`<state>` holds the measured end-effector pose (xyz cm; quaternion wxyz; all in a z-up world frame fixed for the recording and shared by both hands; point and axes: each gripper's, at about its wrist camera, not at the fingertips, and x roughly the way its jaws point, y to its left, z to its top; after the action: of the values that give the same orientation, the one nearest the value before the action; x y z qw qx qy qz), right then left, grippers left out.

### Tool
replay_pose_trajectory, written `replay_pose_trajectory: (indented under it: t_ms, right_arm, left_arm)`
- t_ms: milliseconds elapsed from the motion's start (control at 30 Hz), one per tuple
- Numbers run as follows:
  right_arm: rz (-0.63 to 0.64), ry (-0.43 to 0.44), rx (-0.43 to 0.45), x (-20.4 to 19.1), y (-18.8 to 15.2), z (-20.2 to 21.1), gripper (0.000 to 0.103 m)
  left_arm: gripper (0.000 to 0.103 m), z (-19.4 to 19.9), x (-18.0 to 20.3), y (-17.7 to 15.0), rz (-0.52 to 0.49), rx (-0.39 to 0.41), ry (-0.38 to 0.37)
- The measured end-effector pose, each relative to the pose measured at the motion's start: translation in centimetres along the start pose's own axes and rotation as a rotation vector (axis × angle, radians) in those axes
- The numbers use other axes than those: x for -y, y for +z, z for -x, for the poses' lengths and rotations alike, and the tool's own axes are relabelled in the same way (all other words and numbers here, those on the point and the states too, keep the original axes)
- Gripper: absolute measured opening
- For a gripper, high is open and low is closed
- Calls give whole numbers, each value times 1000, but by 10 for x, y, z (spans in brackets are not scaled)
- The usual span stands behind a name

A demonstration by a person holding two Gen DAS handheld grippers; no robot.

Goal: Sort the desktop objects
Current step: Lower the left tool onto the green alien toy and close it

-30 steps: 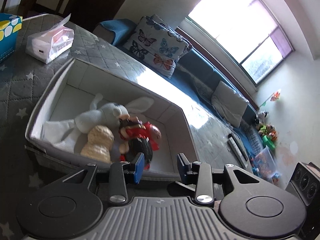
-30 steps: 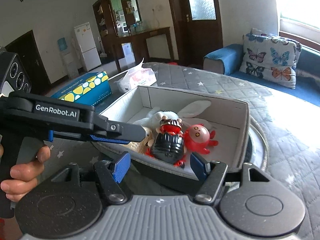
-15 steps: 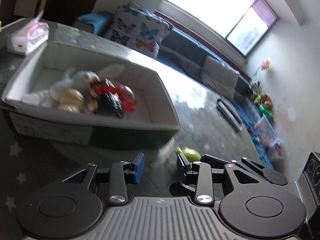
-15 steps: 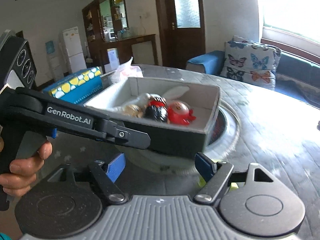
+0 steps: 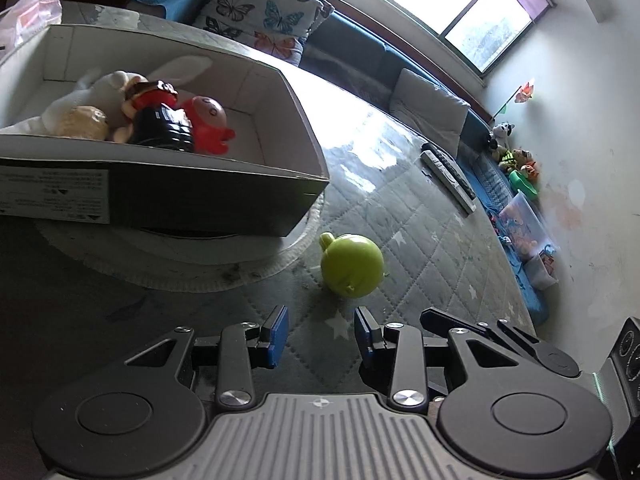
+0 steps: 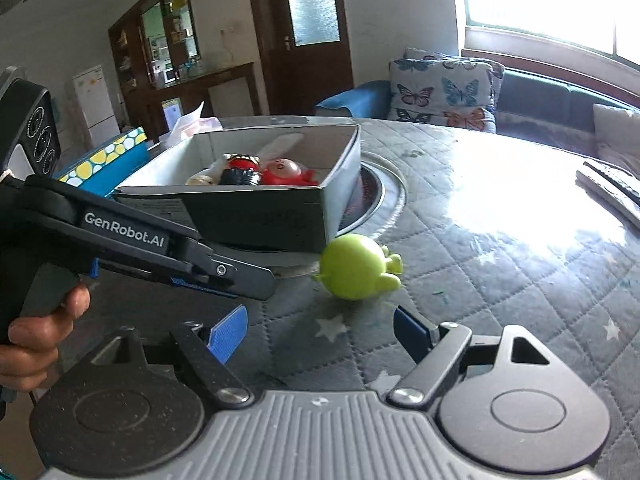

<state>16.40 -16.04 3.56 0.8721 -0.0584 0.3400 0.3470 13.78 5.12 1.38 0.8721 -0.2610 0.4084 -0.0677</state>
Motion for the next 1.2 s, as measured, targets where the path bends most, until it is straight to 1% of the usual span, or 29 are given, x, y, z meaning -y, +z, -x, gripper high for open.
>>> replay_pose_trajectory:
  t_ms: [200, 433, 733, 933, 967, 1200]
  right_arm:
    - [-22, -14, 5, 9, 4, -11, 82]
    - [-48, -14, -1, 18, 10, -32, 82]
    - [-65, 9, -16, 31, 15, -53, 82]
    - [-53, 29, -26, 32, 19, -60, 75]
    - [-49, 26, -27, 32, 18, -61, 73]
    - [-38, 15, -35, 31, 17, -59, 65]
  left_arm:
    - [38, -9, 3, 14, 13, 1, -22]
    - [38, -28, 12, 30, 9, -25, -40]
    - [39, -44, 11, 40, 15, -46, -33]
    - [40, -49, 12, 43, 16, -60, -47]
    - [40, -50, 12, 44, 17, -62, -49]
    - [42, -54, 9, 46, 32, -76, -68]
